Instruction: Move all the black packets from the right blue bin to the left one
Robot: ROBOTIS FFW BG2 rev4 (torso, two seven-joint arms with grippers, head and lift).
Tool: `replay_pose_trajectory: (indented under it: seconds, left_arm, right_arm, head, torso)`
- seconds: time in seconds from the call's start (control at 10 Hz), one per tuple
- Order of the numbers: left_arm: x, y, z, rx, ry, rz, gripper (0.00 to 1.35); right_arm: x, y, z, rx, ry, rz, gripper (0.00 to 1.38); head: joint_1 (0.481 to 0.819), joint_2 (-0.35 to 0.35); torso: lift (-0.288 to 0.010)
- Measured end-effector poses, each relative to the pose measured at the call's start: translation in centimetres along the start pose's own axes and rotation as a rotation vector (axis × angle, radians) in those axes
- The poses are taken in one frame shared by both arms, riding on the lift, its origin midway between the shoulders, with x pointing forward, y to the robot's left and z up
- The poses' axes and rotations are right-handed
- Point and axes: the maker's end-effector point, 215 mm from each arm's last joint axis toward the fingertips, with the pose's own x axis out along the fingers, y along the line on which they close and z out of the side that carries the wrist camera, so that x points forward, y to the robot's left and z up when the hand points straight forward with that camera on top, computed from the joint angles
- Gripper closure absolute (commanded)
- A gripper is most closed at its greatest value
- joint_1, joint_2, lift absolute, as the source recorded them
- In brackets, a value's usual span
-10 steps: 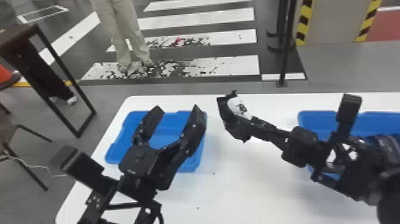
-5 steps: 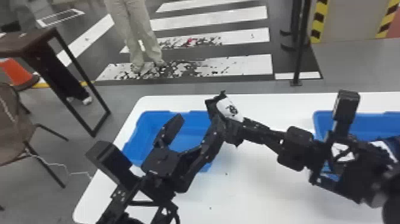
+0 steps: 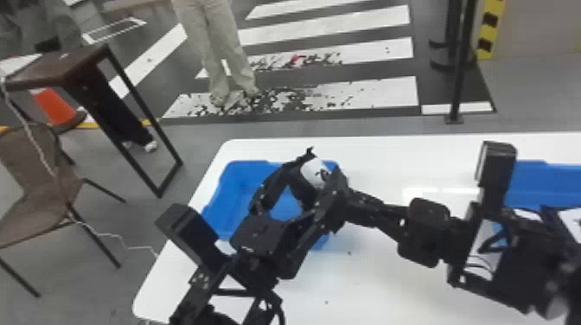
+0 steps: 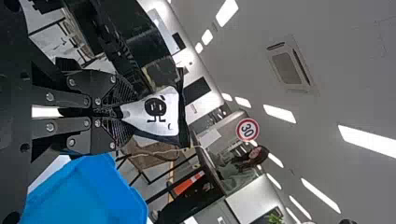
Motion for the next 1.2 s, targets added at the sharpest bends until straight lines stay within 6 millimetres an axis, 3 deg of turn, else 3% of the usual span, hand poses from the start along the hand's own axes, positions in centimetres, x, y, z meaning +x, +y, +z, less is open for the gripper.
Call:
replay_pose_trajectory:
  seconds: [0.1, 0.4, 0.6, 0.7, 0.9, 1.0, 1.1, 1.2]
  left_arm:
    - [0.0, 0.1, 0.0, 0.003, 0.001, 0.002, 1.24]
    - [-0.3, 0.9, -0.8, 0.018, 0.035, 0.022, 1.22]
    - [-0.3, 1.0, 0.2, 0.059, 0.014, 0.03, 1.22]
    - [-0.3, 1.1, 0.5, 0.064, 0.004, 0.038, 1.22]
    - [-0.4, 1.7, 1.3, 0.074, -0.019, 0.058, 1.22]
    - [-0.4, 2.3, 1.8, 0.086, -0.031, 0.077, 1.22]
    - [-0.3, 3.6, 1.8, 0.109, -0.035, 0.111, 1.22]
    - [0.3, 5.5, 0.8, 0.143, -0.028, 0.148, 1.22]
  right_arm:
    - [0.1, 0.2, -0.2, 0.004, 0.003, 0.006, 1.09]
    - [0.1, 0.1, -0.1, 0.008, -0.004, 0.005, 1.09]
    - [0.0, -0.2, 0.0, 0.007, -0.01, -0.001, 1.07]
    - [0.0, -0.3, 0.0, 0.003, -0.012, -0.003, 0.9]
    - [-0.3, -0.6, 0.2, -0.005, -0.028, -0.013, 0.09]
    - [-0.5, -0.9, 0.1, -0.013, -0.031, -0.023, 0.06]
    - [-1.0, -1.4, 0.4, -0.027, -0.04, -0.041, 0.12]
    - [-1.8, -2.0, 0.7, -0.034, -0.054, -0.062, 0.11]
  head:
    - [0.695, 0.35]
    - [0.695, 0.35]
    - [0.695, 0.35]
    - [0.695, 0.35]
    - [0.695, 0.35]
    - [0.695, 0.35]
    - [0.695, 0.35]
    - [0.695, 0.35]
  torso:
    - [-0.14]
    - [-0.14]
    - [-0.14]
    - [-0.14]
    - [-0.14]
    - [-0.14]
    - [-0.14]
    - [-0.14]
